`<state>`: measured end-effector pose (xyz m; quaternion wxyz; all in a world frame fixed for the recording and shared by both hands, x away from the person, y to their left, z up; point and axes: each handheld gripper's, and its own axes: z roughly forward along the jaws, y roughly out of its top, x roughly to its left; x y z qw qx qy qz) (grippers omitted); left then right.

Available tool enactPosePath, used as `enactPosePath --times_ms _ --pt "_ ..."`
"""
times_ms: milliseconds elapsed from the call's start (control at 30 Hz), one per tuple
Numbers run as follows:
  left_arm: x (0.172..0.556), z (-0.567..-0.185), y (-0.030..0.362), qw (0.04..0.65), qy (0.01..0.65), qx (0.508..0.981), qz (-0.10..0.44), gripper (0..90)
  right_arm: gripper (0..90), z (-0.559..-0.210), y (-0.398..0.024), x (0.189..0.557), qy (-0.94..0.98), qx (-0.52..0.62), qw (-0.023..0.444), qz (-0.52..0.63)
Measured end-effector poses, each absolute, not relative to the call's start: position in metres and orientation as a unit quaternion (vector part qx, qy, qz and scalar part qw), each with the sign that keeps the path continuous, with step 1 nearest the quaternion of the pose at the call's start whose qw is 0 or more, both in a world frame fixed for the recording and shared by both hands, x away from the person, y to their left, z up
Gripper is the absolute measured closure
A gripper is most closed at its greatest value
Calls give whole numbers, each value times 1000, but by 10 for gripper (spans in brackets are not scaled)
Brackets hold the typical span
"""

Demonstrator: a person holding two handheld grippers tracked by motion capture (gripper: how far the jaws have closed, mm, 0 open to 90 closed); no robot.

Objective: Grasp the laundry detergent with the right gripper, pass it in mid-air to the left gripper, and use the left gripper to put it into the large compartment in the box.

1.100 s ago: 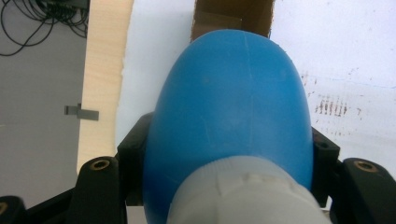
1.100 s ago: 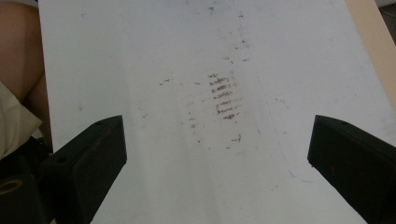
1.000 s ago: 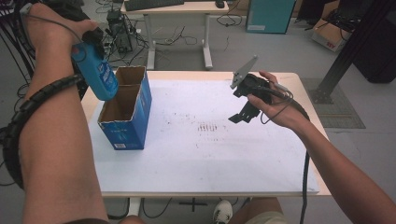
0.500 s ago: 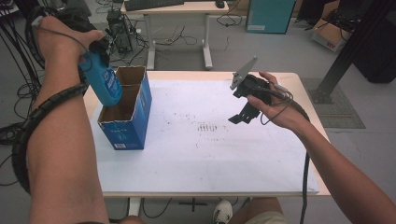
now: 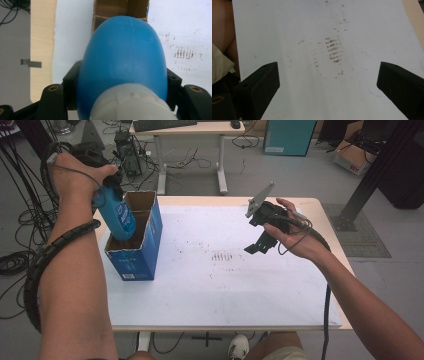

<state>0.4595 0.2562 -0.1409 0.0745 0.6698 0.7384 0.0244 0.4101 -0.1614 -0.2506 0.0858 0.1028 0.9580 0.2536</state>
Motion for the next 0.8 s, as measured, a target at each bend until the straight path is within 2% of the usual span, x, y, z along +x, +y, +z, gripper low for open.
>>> enactPosePath --times_ms 800 --pt "469 -209 240 60 723 688 19 368 46 -264 -164 412 958 118 78 251"
